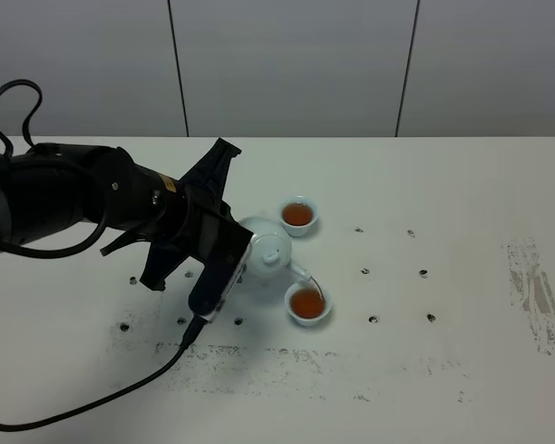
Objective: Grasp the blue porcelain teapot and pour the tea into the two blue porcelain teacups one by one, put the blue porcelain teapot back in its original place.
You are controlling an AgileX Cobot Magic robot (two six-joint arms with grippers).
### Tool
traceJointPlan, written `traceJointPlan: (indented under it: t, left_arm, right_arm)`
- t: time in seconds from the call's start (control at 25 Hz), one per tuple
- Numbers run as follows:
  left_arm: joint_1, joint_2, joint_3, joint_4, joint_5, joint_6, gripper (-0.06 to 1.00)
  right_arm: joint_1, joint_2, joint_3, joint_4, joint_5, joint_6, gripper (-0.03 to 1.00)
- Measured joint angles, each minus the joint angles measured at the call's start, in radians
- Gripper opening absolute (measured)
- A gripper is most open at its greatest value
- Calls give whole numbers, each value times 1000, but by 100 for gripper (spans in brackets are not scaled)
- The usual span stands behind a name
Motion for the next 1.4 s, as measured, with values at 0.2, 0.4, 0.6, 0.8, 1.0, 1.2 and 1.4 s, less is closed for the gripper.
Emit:
traceJointPlan:
  t: [0.2,0.4,0.6,0.8,1.0,1.2,1.4]
  left_arm:
    - [21,-6,-2,-11,76,-109,11]
    - [33,-6,-2,-50,126,-185,11]
    - [46,-6,-2,-68,128,-304,11]
    - [68,-9,1,-133,130,-378,11]
    - [84,-65,76,-263,81,-384,11]
    - [136,-121,164,-448,22,-387,11]
    - [152,-125,229,-652,-4,-386,11]
  right_arm:
    - [0,0,0,0,0,0,35]
    - [0,0,0,0,0,0,35]
    - [0,0,0,0,0,0,35]
    - [0,0,0,0,0,0,35]
    - [0,0,0,0,0,0,35]
    - [0,0,0,0,0,0,35]
    - [0,0,0,0,0,0,35]
